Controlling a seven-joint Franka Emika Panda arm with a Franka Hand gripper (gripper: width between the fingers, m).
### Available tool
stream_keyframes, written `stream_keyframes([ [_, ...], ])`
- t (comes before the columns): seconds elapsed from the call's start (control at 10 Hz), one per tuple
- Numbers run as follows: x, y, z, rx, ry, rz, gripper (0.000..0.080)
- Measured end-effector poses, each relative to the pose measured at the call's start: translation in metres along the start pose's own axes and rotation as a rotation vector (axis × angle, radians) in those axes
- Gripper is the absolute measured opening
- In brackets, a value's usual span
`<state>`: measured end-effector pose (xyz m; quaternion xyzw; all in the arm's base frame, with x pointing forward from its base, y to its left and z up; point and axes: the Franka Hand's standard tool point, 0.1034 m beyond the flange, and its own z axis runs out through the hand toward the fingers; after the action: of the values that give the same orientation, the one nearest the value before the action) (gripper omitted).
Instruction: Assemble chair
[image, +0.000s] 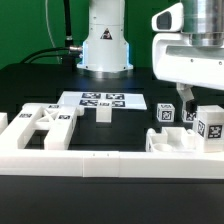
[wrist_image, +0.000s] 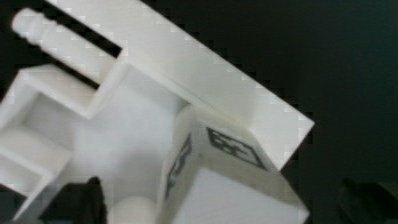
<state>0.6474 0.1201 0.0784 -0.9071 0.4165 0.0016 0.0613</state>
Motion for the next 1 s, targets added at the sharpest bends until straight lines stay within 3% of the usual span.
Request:
stream_keyframes([
  [0.2, -0.0009, 0.0008, 0.0010, -0.039, 0.030, -0.294, 0.0649],
  [0.4, -0.0048, -0.0019, 0.0012, -0.058, 0.038, -0.532, 0.0649],
  [0.9, -0.0010, 0.0000, 0.0005, -0.067, 0.027, -0.941, 0.0649],
  [1.0, -0.0007, 0.0002, 0.0005, -0.068, 0.026, -0.975, 0.0539],
])
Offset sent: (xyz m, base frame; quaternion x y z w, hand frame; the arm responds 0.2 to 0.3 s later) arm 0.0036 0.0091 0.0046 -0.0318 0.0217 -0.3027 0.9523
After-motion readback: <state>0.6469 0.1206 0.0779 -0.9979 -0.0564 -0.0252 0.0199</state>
